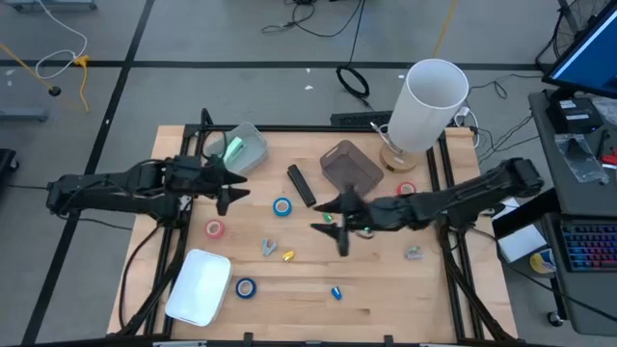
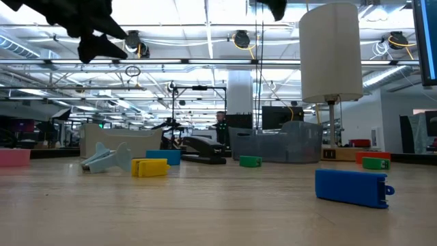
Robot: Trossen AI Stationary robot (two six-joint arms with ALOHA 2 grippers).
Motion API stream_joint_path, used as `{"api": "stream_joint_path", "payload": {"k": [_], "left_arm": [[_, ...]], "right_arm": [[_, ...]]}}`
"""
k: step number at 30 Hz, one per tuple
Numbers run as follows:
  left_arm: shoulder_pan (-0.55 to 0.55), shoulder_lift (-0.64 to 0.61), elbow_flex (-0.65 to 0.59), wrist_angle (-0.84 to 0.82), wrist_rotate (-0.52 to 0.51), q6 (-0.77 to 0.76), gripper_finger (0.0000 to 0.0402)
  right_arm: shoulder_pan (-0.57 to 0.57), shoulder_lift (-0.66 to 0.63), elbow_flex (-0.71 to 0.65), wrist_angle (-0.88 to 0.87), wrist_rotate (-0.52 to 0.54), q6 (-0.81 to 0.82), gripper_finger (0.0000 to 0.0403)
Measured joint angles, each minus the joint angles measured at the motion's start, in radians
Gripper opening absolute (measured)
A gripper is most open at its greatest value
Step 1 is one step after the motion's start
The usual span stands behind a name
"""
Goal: Pick and place Stapler, Stapler remover, tape
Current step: Put the black stapler into the gray bin
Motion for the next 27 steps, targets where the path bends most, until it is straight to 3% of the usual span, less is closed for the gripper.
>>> {"api": "stream_joint_path", "payload": {"k": [13,20,27], "left_arm": [[0.0,-0.072,0.0,-0.075,0.002,0.053,0.0235],[0.0,-0.071,0.0,-0.103,0.002,0.058,0.0235],[0.0,-0.071,0.0,-0.1,-0.005,0.067,0.0235]], "right_arm": [[-0.103,0.29,0.367,-0.459,0.043,0.068,0.0219],[-0.196,0.364,0.395,-0.499,0.037,0.275,0.022],[-0.26,0.424,0.395,-0.501,-0.094,0.324,0.022]]}}
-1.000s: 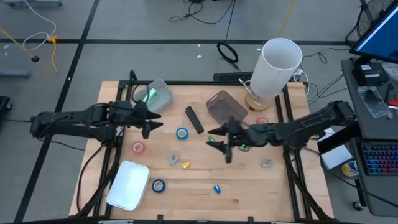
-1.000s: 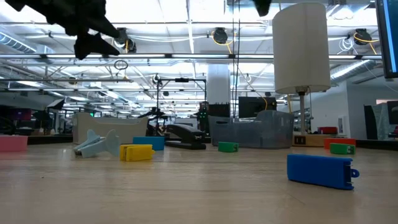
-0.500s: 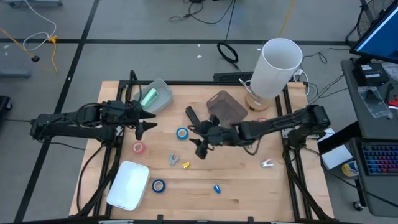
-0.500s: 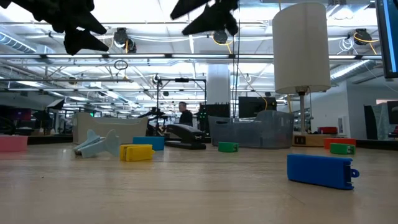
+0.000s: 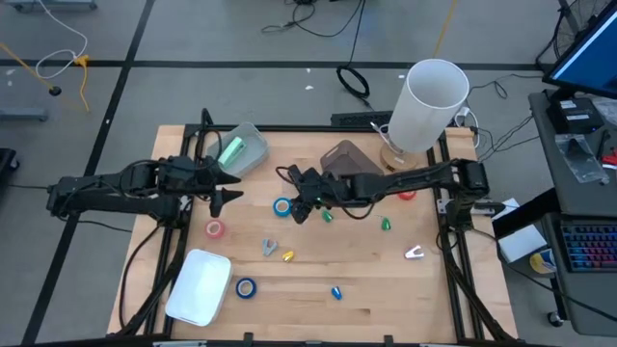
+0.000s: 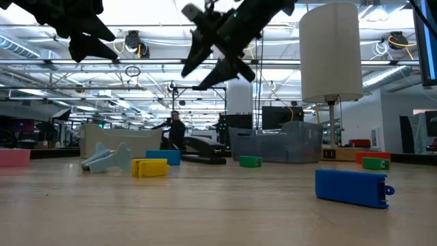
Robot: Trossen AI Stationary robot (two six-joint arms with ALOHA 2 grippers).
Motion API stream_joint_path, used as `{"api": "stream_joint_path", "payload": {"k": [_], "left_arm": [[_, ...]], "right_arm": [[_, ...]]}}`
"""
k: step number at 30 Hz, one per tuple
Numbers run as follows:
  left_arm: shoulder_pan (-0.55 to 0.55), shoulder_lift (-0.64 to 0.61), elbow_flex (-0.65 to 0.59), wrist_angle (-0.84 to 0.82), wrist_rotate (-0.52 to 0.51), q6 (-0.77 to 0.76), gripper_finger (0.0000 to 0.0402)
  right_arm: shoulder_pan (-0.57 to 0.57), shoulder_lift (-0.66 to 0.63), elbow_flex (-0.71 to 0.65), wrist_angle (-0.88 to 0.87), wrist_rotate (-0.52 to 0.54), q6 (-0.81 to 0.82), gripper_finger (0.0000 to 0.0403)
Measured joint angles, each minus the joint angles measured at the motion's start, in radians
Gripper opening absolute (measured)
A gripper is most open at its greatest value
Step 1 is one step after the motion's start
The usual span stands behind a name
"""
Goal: Pick and place Stapler, Stapler remover, tape
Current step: Put the black stapler into the gray bin
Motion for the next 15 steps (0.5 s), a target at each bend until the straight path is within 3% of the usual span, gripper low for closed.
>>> {"api": "stream_joint_path", "payload": {"k": [15], "left_arm": [[0.0,0.0,0.0,0.001,-0.037,-0.005,0.0234]], "right_arm": [[-0.063,0.033,-0.001,-0.111,-0.022,-0.005,0.022]]}}
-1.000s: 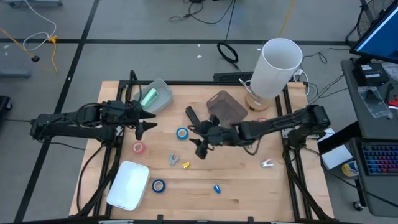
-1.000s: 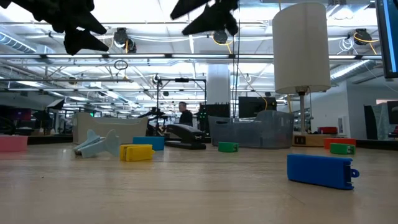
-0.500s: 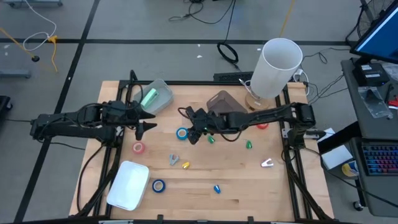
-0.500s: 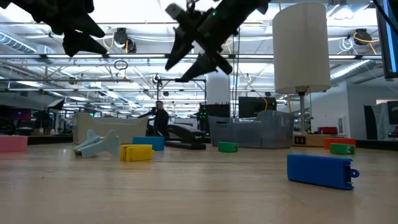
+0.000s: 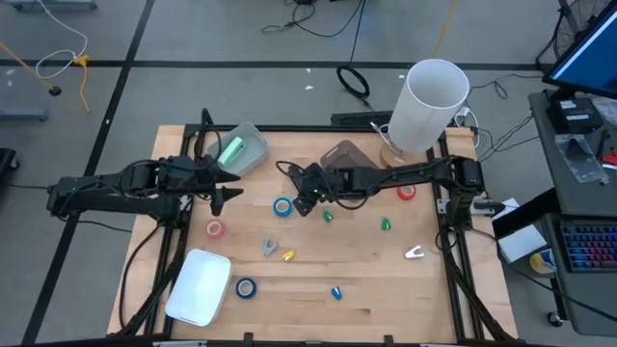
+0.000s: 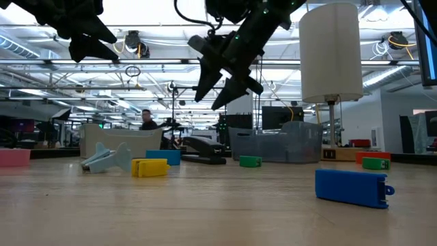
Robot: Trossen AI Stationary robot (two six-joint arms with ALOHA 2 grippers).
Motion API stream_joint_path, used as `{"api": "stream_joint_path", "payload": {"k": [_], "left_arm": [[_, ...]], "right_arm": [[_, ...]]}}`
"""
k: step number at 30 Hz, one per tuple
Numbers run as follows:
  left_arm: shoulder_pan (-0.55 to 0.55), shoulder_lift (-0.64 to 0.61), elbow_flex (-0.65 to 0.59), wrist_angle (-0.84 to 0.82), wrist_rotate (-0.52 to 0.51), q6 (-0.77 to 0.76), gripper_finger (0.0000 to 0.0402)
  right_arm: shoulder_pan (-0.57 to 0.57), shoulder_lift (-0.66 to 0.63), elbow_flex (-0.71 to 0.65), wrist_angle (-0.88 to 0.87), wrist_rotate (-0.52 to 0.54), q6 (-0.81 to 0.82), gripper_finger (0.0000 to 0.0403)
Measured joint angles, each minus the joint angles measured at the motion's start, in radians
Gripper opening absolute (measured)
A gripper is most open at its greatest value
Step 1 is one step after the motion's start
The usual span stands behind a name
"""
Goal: Pick and place Stapler, Stapler remover, tape
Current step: Put the black stapler into the gray bin
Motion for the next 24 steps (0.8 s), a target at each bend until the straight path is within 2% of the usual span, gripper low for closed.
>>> {"api": "stream_joint_path", "payload": {"k": [11,18,24], "left_arm": [[0.0,0.0,0.0,0.0,0.0,-0.01,0.0234],[0.0,0.0,0.0,0.0,0.0,-0.009,0.0234],[0.0,0.0,0.0,0.0,-0.001,-0.004,0.0234]], "right_arm": [[0.0,0.014,0.0,0.055,-0.008,0.021,0.022],[0.0,0.013,0.0,0.069,-0.056,0.017,0.0221],[0.0,0.013,0.0,0.069,-0.054,-0.007,0.0259]]}}
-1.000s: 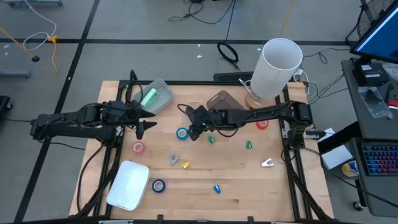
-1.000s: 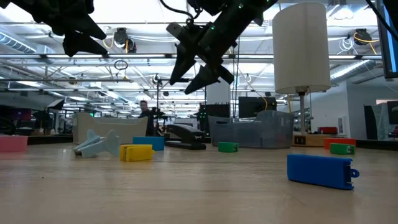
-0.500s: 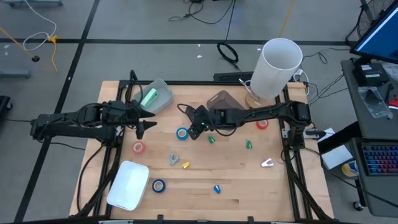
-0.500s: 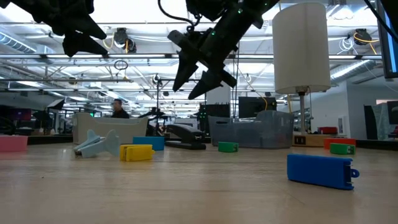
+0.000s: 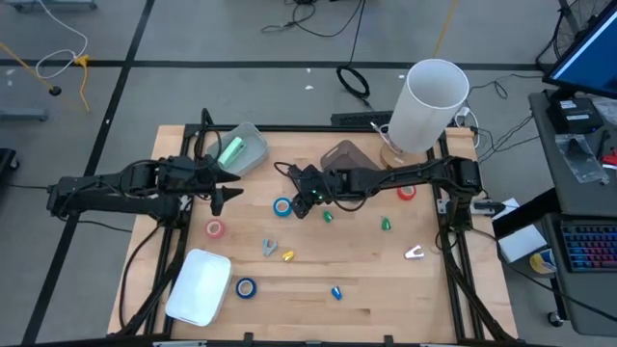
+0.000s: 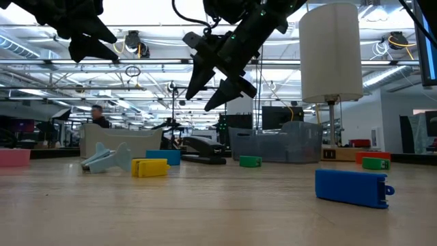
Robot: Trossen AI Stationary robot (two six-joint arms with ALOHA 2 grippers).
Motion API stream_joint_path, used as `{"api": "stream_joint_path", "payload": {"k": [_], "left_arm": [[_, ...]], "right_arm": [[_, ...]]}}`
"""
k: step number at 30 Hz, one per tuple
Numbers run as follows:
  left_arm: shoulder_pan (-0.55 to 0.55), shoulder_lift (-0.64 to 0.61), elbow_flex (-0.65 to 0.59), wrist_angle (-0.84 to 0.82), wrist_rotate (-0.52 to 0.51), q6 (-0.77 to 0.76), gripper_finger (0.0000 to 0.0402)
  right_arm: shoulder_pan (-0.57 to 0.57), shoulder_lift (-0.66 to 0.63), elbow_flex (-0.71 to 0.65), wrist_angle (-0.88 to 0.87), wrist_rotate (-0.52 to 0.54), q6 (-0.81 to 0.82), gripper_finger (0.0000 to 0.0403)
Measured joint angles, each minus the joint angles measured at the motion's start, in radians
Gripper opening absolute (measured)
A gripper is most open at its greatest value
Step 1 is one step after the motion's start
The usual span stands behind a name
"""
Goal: Pick and place Stapler, Stapler remover, tape
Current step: Put the black stapler into the gray bin
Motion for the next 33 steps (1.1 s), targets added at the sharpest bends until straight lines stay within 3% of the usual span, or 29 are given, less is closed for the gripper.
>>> {"api": "stream_joint_path", "payload": {"k": [9,25,33], "left_arm": [[0.0,0.0,0.0,0.0,-0.001,0.003,0.0235],[0.0,0.0,0.0,0.001,-0.045,0.001,0.0234],[0.0,0.002,0.0,0.002,-0.051,-0.005,0.0235]], "right_arm": [[0.0,0.0,0.0,0.005,-0.001,0.004,0.031],[-0.049,0.03,0.0,-0.036,-0.105,0.079,0.0307],[-0.056,0.066,-0.004,-0.052,-0.108,0.093,0.0305]]}}
